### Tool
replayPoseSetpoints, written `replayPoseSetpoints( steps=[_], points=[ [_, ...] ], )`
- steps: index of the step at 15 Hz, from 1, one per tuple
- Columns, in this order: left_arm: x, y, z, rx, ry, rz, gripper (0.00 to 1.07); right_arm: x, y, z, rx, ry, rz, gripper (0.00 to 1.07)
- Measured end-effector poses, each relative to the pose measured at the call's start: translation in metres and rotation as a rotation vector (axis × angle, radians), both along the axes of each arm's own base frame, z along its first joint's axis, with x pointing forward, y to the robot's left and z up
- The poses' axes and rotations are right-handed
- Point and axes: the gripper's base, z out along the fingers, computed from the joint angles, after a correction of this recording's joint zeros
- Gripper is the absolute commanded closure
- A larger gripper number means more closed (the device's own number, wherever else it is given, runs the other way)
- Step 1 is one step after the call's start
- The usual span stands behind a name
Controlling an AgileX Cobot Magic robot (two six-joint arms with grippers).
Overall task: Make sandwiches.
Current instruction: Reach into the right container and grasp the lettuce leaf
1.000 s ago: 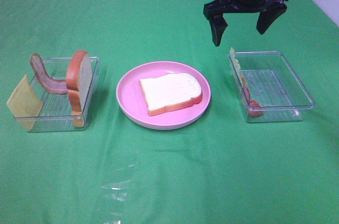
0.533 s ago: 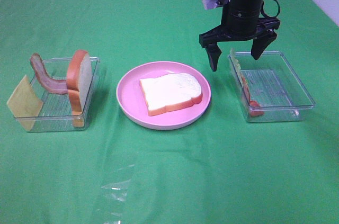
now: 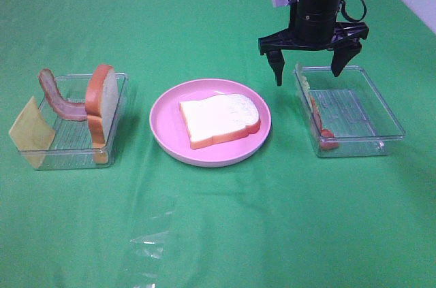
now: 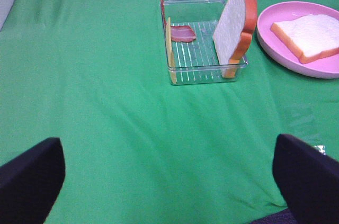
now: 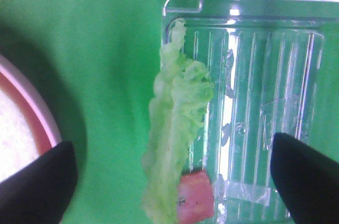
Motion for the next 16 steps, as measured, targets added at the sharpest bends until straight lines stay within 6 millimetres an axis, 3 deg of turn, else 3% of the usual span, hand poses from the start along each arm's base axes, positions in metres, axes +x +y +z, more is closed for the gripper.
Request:
replayPoseSetpoints(
  steps=[13, 15, 16],
  points=[
    [0.0, 0.0, 0.0, 0.0, 0.0, 0.0, 0.07, 0.0042, 0.0015, 0.0003, 0.019, -0.049, -0.018, 0.15],
    [0.0, 0.0, 0.0, 0.0, 0.0, 0.0, 0.07, 0.0052, 0.002, 0.0004, 0.023, -0.06, -0.012, 0.23],
    [0.0, 0.0, 0.0, 0.0, 0.0, 0.0, 0.07, 0.0053, 0.002, 0.0004, 0.023, -0.06, -0.008, 0.37]
  ],
)
